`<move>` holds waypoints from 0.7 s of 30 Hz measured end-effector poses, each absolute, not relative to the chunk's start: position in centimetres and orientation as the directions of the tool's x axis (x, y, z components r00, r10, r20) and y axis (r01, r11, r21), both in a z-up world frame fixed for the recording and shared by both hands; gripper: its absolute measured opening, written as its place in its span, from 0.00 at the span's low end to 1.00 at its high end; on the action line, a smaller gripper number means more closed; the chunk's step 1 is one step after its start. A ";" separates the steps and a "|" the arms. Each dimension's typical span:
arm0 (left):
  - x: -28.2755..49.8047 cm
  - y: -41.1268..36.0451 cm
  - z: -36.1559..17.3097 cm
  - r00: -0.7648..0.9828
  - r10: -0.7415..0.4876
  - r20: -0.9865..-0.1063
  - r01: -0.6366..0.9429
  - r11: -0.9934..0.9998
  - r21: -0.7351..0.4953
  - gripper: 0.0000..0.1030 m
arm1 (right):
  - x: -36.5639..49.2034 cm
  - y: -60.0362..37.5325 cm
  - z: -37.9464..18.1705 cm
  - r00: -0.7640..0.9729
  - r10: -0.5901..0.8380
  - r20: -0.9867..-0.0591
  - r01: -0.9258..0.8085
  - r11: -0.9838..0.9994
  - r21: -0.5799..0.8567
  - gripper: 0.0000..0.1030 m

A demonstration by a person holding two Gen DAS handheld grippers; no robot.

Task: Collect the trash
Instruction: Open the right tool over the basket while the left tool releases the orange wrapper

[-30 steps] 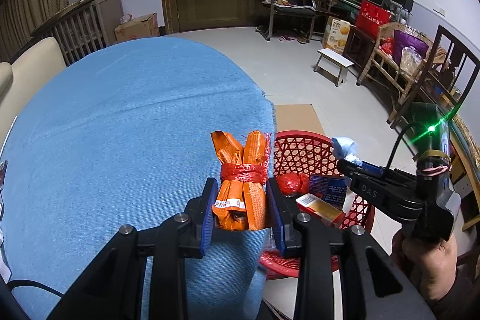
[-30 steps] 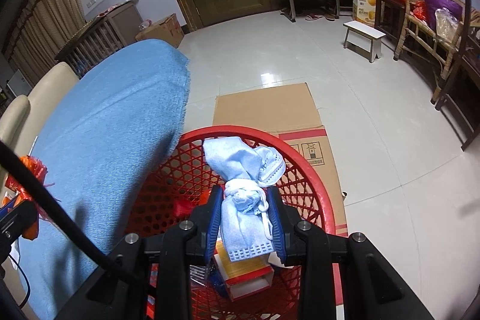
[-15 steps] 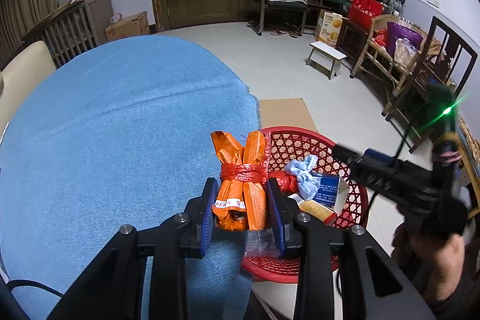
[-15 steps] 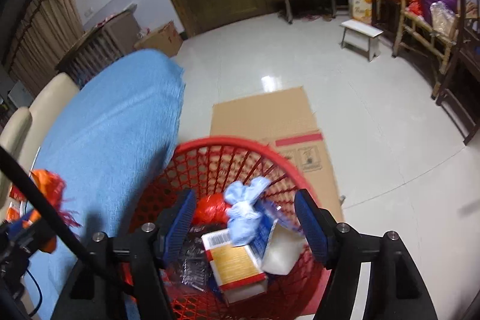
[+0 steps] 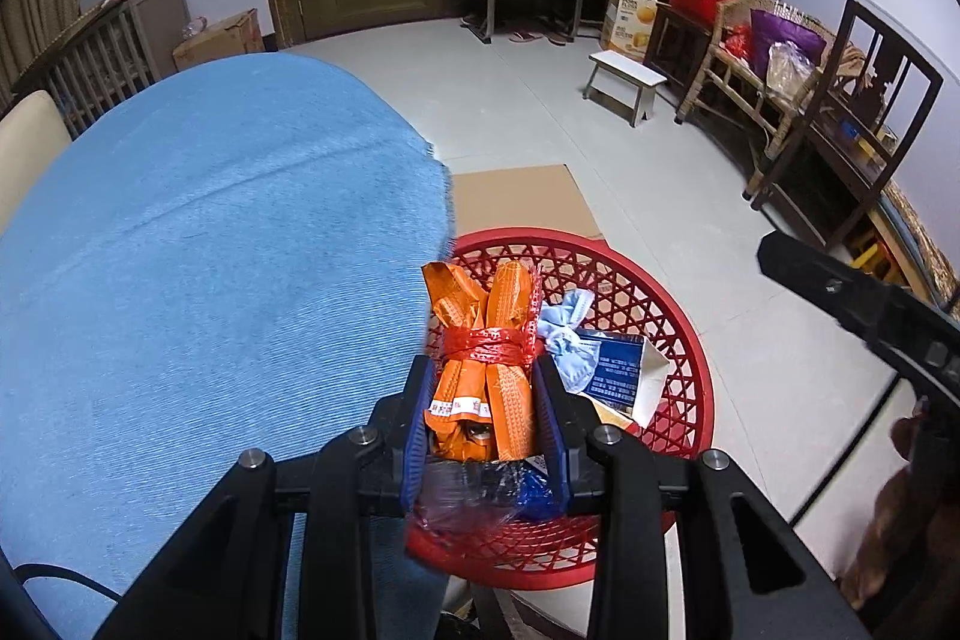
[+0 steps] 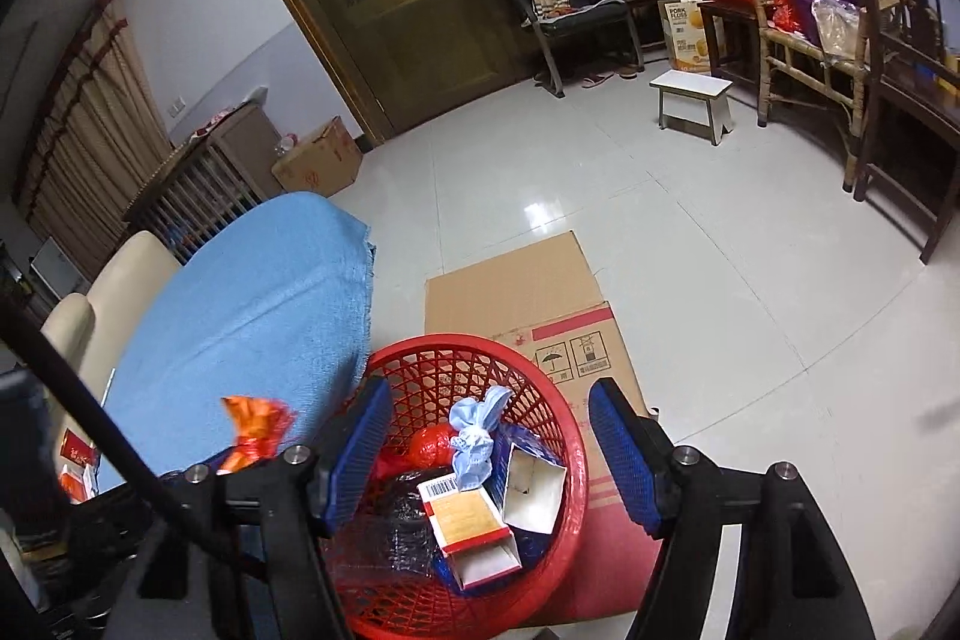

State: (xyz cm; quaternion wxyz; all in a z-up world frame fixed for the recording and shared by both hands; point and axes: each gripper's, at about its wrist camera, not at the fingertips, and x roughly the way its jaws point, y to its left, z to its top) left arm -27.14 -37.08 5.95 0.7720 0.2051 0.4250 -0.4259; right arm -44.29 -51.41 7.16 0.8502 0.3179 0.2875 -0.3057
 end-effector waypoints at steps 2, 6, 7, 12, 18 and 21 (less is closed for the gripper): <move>-27.3 -37.7 5.8 0.271 -0.482 -0.833 0.837 0.546 -0.044 0.33 | -44.5 -51.4 7.4 0.654 -0.338 -0.677 0.699 0.613 0.370 0.70; -27.2 -38.5 5.2 0.259 -0.478 -0.839 0.842 0.538 -0.046 0.33 | -44.9 -51.5 8.1 0.665 -0.346 -0.662 0.695 0.612 0.378 0.70; -27.2 -38.6 5.1 0.256 -0.479 -0.840 0.842 0.537 -0.050 0.33 | -45.0 -51.5 8.2 0.665 -0.350 -0.660 0.696 0.609 0.379 0.70; -27.0 -39.1 4.8 0.256 -0.474 -0.842 0.843 0.536 -0.045 0.33 | -45.3 -51.8 8.7 0.672 -0.353 -0.651 0.695 0.604 0.390 0.70; -27.0 -39.8 4.4 0.253 -0.466 -0.848 0.847 0.530 -0.039 0.33 | -45.4 -52.1 8.9 0.679 -0.351 -0.645 0.692 0.599 0.403 0.70; -26.9 -40.3 4.2 0.247 -0.455 -0.856 0.846 0.532 -0.039 0.38 | -45.5 -52.0 9.1 0.681 -0.354 -0.641 0.691 0.600 0.403 0.70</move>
